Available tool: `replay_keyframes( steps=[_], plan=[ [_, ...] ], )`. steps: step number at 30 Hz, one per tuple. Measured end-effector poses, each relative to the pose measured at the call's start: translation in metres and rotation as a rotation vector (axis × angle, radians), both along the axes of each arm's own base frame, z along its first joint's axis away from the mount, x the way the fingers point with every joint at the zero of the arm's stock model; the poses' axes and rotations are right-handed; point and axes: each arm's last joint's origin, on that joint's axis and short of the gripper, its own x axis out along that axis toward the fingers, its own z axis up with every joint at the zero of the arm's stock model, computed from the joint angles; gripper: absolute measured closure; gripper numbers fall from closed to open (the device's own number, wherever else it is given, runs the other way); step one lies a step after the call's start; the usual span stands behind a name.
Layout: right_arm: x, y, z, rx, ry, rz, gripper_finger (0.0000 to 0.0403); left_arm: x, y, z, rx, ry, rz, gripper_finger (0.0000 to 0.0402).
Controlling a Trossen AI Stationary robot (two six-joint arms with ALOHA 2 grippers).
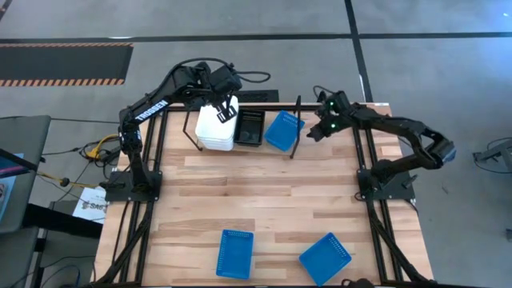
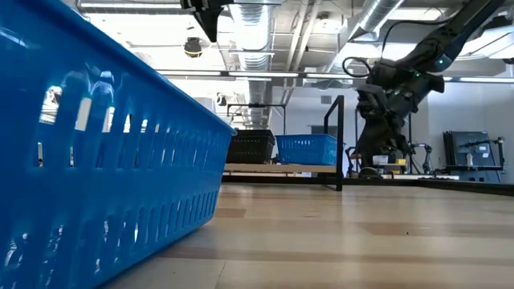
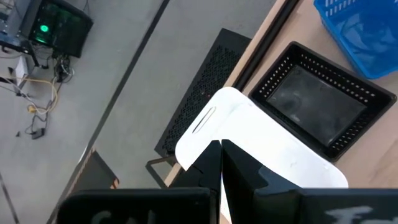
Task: Stack baskets on shelf by color
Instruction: Put the top blue bin on the shelf
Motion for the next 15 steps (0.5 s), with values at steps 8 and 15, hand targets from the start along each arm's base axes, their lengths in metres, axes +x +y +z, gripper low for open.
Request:
replay_keyframes(
  steps=[8, 15],
  plan=[
    [-0.010, -0.016, 0.008, -0.056, -0.077, -0.079, 0.0403, 0.000, 0.000, 0.000, 0.000, 0.000, 0.000, 0.0401],
    [-0.006, -0.014, 0.008, -0.078, -0.065, -0.079, 0.0403, 0.000, 0.000, 0.000, 0.001, 0.000, 0.000, 0.0401]
  ],
)
